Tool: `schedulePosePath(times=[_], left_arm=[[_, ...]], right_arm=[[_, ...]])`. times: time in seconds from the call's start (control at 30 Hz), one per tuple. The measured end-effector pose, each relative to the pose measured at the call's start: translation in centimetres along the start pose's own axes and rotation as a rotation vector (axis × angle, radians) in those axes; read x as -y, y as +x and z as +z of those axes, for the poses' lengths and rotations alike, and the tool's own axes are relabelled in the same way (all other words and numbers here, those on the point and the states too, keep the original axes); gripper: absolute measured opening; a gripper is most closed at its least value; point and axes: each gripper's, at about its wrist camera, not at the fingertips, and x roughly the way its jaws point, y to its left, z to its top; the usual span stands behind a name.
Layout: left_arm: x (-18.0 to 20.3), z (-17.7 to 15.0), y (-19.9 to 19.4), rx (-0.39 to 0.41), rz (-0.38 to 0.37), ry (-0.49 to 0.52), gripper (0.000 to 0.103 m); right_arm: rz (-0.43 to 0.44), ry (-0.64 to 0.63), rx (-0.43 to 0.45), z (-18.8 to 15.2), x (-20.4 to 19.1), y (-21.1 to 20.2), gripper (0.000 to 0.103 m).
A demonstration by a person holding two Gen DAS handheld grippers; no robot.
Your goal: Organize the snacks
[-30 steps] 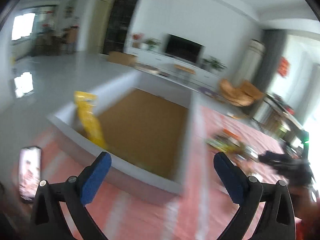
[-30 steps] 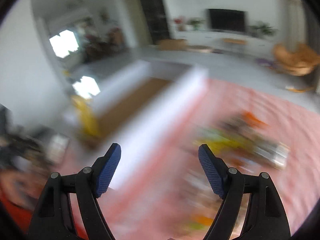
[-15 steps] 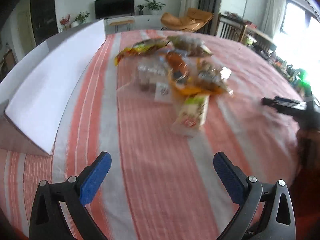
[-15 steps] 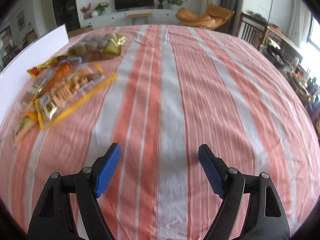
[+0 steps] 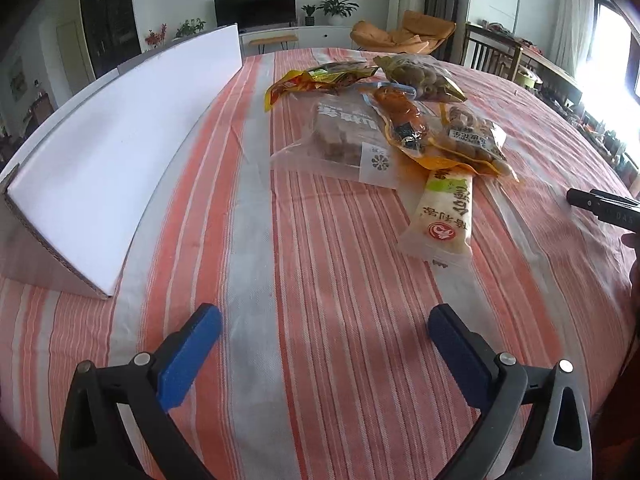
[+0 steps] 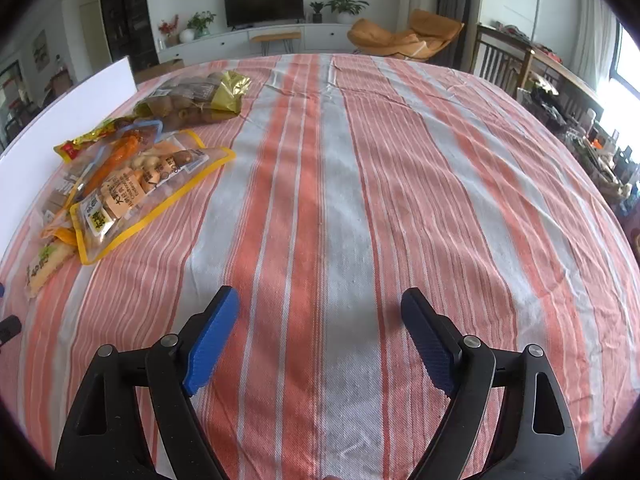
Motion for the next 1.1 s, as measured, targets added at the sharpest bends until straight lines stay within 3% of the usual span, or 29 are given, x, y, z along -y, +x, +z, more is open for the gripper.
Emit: schedulePosePath(times=[0.67, 0.87, 1.1], left_arm=[[0.3, -0.4, -0.4, -0.010, 0.011, -0.013, 0.103], [3.7, 1.1, 0.4, -0.070, -0.064, 0.061, 0.103], [12.4, 6.7, 4.4, -0.079, -0.184, 0.203, 0.103]], right_arm=[[0.001, -0.001, 0.001, 0.1, 0.1, -0.1, 0.086], [0.002, -0.001, 0.001, 0.0, 0.1, -0.2, 0.086], [0.003, -0.001, 0.000, 0.1, 0.2, -0.1, 0.087]])
